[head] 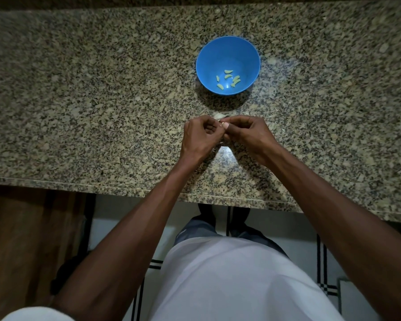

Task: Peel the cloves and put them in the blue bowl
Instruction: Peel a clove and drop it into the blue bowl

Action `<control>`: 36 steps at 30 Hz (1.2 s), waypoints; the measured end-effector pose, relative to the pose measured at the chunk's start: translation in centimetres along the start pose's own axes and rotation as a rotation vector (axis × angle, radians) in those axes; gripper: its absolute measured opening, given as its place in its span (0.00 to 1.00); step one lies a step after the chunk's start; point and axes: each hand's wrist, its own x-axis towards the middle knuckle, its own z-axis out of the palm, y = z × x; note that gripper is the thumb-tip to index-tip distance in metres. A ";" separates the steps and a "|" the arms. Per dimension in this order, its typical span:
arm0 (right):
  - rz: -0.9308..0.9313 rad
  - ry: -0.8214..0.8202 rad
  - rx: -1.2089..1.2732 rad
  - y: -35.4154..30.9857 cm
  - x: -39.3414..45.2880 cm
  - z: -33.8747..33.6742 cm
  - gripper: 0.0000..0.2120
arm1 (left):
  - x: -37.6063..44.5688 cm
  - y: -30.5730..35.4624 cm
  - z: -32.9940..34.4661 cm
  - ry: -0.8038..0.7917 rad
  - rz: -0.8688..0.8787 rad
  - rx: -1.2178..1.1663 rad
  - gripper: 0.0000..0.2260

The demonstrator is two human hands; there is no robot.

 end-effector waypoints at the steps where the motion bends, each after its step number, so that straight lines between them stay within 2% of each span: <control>1: 0.006 0.003 -0.002 0.0 0.0 0.1 0.09 | -0.1 0.0 0.0 -0.001 -0.004 -0.011 0.13; 7: 0.034 0.018 -0.040 -0.3 -0.1 0.2 0.09 | -0.3 0.1 0.1 -0.012 -0.071 -0.135 0.08; 15: -0.106 0.094 -0.246 0.1 -0.5 0.3 0.07 | -1.0 0.5 0.2 -0.096 -0.205 -0.390 0.09; 19: -0.135 0.087 -0.269 -0.1 -0.6 -0.1 0.07 | -0.8 -0.3 -0.2 -0.159 -0.222 -0.461 0.11; 24: -0.093 0.069 -0.150 -0.3 -0.7 -0.2 0.07 | -0.7 -0.3 -0.2 -0.193 -0.218 -0.406 0.10; 30: -0.008 0.176 -0.103 0.1 -0.9 -1.0 0.08 | -0.7 -0.1 0.4 -0.180 -0.329 -0.452 0.11; 32: -0.006 0.216 -0.146 -0.1 -0.9 -1.8 0.07 | -0.8 -0.2 0.2 -0.130 -0.333 -0.438 0.08; 36: -0.094 0.274 -0.392 -1.3 -0.1 -3.6 0.06 | -0.7 -0.7 -0.7 -0.015 -0.297 -0.218 0.03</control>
